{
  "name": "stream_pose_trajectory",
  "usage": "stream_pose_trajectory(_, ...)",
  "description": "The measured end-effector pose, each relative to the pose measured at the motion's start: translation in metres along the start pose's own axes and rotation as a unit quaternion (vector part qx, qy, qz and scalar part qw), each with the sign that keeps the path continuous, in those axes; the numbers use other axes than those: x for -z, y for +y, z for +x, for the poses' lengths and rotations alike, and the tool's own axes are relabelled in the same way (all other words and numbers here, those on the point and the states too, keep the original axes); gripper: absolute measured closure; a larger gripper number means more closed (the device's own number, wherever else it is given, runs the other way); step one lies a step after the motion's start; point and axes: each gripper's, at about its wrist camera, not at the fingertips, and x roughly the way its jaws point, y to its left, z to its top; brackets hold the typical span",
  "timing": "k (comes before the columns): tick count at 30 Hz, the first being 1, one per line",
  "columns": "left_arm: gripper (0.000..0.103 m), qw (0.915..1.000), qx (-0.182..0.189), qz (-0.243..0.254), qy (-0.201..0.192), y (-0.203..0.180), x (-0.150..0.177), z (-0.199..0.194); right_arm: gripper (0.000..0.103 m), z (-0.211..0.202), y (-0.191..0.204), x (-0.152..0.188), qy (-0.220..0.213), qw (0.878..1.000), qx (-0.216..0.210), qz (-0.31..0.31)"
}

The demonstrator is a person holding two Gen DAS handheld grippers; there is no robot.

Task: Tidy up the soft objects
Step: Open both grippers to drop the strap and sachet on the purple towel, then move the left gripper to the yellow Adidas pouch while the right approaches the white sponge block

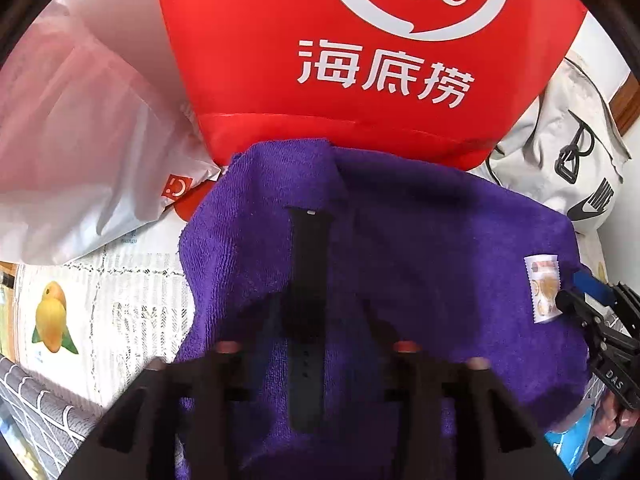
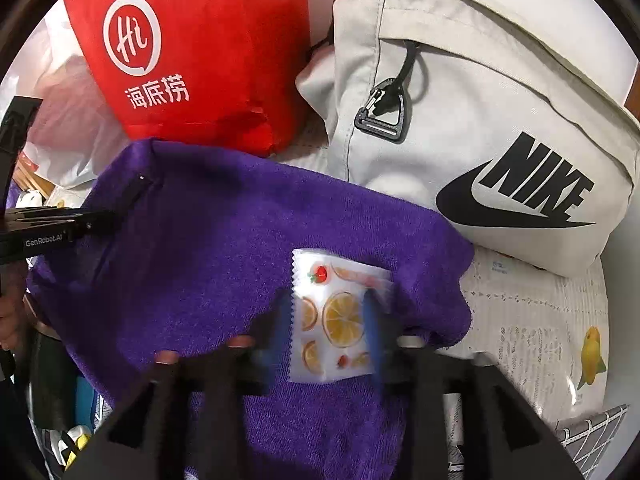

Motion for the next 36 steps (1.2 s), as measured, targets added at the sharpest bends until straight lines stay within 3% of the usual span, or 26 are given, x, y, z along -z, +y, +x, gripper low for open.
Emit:
stream_pose_trajectory(1, 0.045, 1.0000, 0.004, 0.004, -0.007, -0.002, 0.001, -0.003, 0.050, -0.001, 0.001, 0.000, -0.002, 1.000, -0.001, -0.001)
stream_pose_trajectory(5, 0.043, 0.9997, 0.011, 0.012, -0.017, -0.006, 0.008, -0.021, 0.039, -0.009, 0.004, 0.001, -0.007, 1.000, 0.000, -0.001)
stream_pose_trajectory(20, 0.043, 0.9980, 0.020, 0.022, -0.055, -0.008, 0.065, -0.103, 0.038, -0.094, 0.025, 0.040, -0.043, 0.999, -0.008, 0.002)
stream_pose_trajectory(36, 0.043, 0.9958, 0.004, 0.044, -0.080, -0.020, 0.167, -0.168, 0.035, -0.164, 0.061, 0.125, -0.077, 0.996, -0.026, 0.020)
